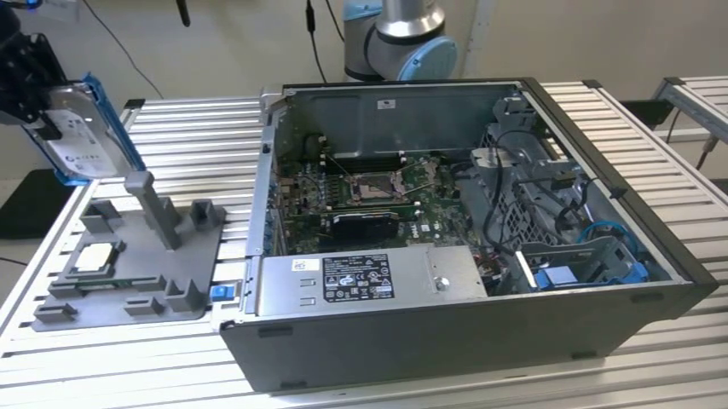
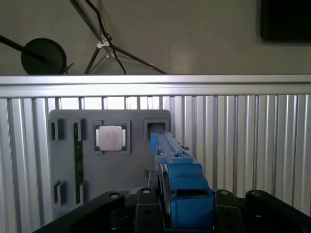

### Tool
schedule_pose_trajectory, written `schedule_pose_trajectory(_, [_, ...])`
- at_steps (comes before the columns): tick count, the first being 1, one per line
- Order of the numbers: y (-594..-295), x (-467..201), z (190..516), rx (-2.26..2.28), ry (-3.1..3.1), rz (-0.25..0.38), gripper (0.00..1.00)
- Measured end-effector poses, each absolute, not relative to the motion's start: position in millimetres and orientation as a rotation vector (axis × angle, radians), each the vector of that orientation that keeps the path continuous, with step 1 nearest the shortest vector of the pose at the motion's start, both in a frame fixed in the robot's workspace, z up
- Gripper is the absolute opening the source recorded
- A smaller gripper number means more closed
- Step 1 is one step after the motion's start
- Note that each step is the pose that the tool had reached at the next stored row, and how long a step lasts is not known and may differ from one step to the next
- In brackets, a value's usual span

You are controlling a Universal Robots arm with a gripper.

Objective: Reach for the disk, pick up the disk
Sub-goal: 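Pick up the disk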

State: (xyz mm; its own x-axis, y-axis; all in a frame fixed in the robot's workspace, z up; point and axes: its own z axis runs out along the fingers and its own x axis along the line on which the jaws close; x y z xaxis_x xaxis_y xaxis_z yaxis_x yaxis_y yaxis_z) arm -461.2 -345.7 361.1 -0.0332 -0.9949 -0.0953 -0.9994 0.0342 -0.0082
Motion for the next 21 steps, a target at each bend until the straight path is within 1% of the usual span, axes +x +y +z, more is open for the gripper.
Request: schedule_pose_trajectory(21, [-346,-461,397,-2.131,2.204,0.093,0.00])
